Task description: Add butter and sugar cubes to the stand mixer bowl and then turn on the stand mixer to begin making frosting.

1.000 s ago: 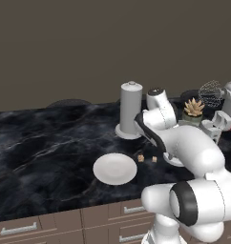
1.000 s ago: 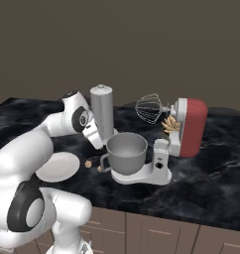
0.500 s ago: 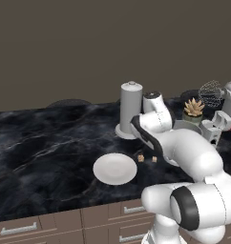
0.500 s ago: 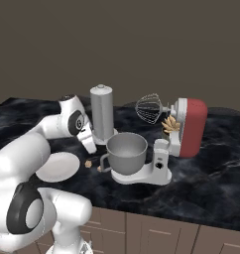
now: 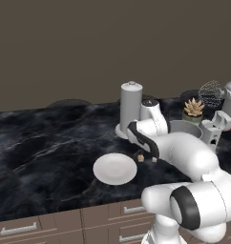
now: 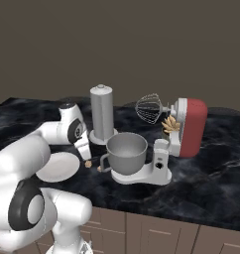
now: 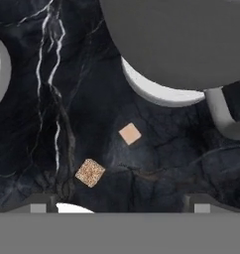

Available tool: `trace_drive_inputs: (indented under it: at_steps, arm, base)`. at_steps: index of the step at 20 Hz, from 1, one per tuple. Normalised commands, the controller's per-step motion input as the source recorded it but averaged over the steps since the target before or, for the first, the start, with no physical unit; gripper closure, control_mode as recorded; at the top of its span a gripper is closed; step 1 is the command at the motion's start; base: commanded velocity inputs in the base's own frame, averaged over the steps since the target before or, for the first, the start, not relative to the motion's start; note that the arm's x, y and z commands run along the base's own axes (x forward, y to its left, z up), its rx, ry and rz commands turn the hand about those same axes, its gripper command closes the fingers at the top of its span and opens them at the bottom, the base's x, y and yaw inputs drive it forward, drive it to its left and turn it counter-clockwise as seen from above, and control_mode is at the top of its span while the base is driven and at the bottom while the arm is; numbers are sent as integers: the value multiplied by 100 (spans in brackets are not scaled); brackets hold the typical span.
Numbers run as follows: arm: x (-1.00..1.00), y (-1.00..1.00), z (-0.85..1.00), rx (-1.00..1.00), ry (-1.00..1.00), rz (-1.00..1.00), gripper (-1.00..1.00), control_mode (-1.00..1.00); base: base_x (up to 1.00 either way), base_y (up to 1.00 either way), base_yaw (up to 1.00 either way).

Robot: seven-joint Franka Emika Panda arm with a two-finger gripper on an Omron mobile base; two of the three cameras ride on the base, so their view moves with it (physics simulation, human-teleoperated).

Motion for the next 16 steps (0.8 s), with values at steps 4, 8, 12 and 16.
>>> trace_drive_inputs:
  at_steps: [4,8,12,16]
  arm:
    - [8,19,-32,2,1,0,-100,-100]
    - [7,15,-32,2,2,0,-100,-100]
    - [12,4,-30,2,2,0,-100,-100]
    - [8,0,-24,2,1,2,-100,-100]
  base:
    - [0,0,0]
    - [0,0,0]
    - [0,0,0]
    - [0,0,0]
